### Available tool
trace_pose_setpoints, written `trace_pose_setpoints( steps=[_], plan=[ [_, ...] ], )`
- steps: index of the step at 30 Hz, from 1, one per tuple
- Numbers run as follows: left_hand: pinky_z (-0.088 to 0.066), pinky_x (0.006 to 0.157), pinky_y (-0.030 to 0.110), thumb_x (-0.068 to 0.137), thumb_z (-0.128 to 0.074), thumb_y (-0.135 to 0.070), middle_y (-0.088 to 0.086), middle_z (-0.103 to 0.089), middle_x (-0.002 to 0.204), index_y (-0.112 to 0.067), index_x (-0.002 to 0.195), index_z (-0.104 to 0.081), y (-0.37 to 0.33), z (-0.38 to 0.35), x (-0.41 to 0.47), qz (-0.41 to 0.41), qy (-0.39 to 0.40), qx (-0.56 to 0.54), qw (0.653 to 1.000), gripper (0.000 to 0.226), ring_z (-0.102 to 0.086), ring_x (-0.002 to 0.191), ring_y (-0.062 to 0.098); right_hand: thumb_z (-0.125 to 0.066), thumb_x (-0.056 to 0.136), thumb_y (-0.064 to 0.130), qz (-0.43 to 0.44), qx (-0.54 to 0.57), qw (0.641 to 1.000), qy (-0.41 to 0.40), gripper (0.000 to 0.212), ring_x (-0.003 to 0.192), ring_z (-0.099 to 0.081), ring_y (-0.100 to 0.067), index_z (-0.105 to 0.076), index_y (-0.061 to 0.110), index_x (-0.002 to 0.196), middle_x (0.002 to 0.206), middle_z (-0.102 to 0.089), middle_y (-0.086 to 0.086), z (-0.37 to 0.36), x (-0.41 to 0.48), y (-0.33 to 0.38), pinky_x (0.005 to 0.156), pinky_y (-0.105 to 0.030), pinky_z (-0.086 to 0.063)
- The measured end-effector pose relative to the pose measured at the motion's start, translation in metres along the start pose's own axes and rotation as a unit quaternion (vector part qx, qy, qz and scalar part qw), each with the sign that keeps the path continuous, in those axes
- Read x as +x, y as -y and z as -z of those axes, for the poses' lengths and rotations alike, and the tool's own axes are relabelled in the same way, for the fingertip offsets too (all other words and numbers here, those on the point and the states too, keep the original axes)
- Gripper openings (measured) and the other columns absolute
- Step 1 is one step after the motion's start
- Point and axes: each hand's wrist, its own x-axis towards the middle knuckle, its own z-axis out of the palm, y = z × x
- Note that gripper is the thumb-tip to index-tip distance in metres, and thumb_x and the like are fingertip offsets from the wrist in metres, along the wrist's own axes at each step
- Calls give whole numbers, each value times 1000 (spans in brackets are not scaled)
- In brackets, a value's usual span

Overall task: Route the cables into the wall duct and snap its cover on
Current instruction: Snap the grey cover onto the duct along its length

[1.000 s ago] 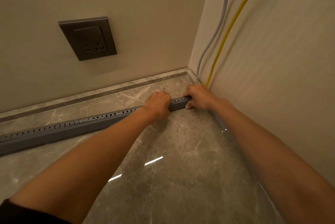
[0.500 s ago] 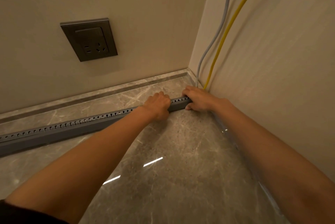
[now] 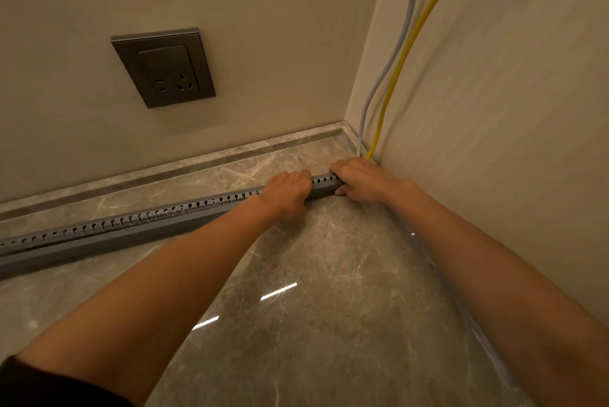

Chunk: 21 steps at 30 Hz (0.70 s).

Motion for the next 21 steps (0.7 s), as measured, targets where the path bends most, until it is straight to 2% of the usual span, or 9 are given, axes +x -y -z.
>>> trace_pose_setpoints(
  steps=[9,14,21],
  plan=[
    [-44,84,37,91,-53,-18,19,-54,123,-4,122,-46,10,4,2,6,-6,-38,999,35,-54,110,33,-68,80,22,-31,55,998,9,34,107,-55,-30,-57,7,108,115,-62,-15,9,2,-3,80,-31,-40],
    [-48,83,37,88,-60,-30,16,-58,119,-5,115,-55,23,5,-4,26,-38,-63,997,37,-57,106,32,-67,81,11,-44,89,995,8,30,112,-50,-27,-56,3,108,121,-55,-15,11,0,-4,94,-34,-40],
    [-46,86,37,91,-53,-21,17,-57,121,-3,116,-54,20,4,-7,35,-43,-33,998,31,-55,109,32,-69,77,5,-51,114,992,-18,22,105,-53,-30,-59,-1,95,110,-59,-15,8,-2,-7,92,-39,-42]
  ],
)
